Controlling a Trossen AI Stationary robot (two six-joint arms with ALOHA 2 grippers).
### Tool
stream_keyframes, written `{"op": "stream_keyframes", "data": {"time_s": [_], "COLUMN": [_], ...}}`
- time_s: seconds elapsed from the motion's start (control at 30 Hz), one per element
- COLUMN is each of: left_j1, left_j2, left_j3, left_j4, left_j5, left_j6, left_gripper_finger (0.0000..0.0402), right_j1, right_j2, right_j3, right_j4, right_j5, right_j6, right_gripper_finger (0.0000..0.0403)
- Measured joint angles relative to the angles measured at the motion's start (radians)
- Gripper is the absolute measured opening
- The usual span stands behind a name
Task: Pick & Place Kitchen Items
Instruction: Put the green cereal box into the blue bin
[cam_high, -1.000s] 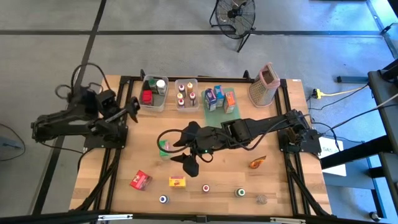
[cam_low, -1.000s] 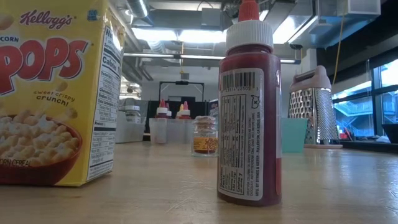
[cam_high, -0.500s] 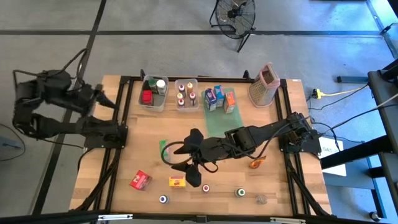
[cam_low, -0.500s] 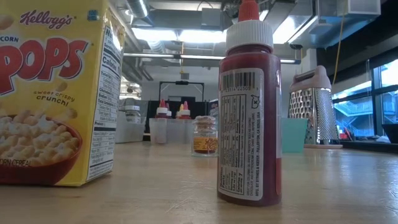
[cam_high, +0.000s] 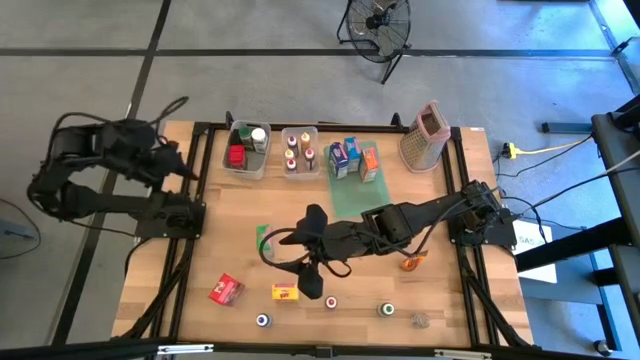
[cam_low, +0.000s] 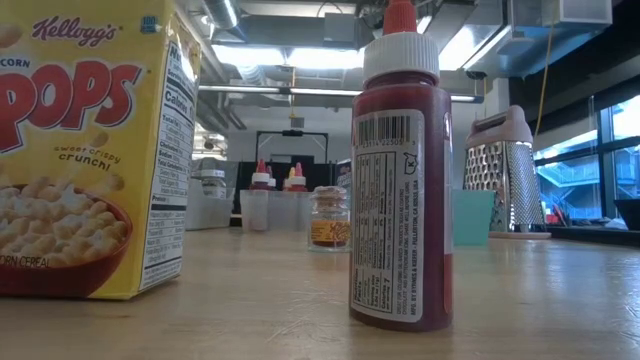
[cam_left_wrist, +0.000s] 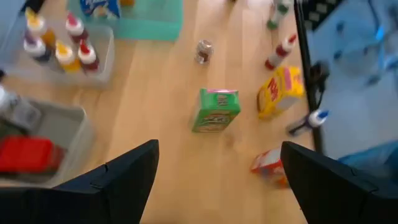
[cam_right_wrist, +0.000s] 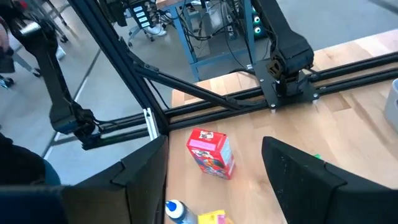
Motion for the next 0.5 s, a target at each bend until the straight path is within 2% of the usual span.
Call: {"op": "stream_keyframes", "data": {"time_s": [0.07, 0.13, 0.23, 0.3, 0.4, 0.5], "left_j1": [0.000, 0.000, 0.000, 0.000, 0.000, -0.002], "left_j2": [0.019, 0.035, 0.062, 0.074, 0.103, 0.140], "left_j3": [-0.005, -0.004, -0.006, -0.006, -0.006, -0.006], "left_j4": [0.008, 0.018, 0.051, 0.062, 0.076, 0.064], "left_j5": [-0.007, -0.059, -0.234, -0.314, -0.323, -0.224], "left_j6": [0.082, 0.155, 0.264, 0.285, 0.286, 0.258], "left_gripper_finger": [0.0331, 0.0331, 0.0331, 0.0331, 0.0331, 0.0331], "right_j1": [0.000, 0.000, 0.002, 0.003, 0.002, 0.002], "right_j2": [0.000, 0.000, 0.000, 0.000, 0.000, 0.000], "right_j3": [0.000, 0.000, 0.000, 0.000, 0.000, 0.000], "right_j4": [-0.002, -0.002, -0.002, -0.010, -0.012, -0.011], "right_j5": [0.000, 0.000, -0.003, -0.005, -0.040, -0.086], "right_j6": [-0.016, -0.043, -0.061, -0.062, -0.059, -0.059], "right_gripper_finger": [0.0263, 0.0263, 0.0263, 0.0263, 0.0263, 0.0263]}}
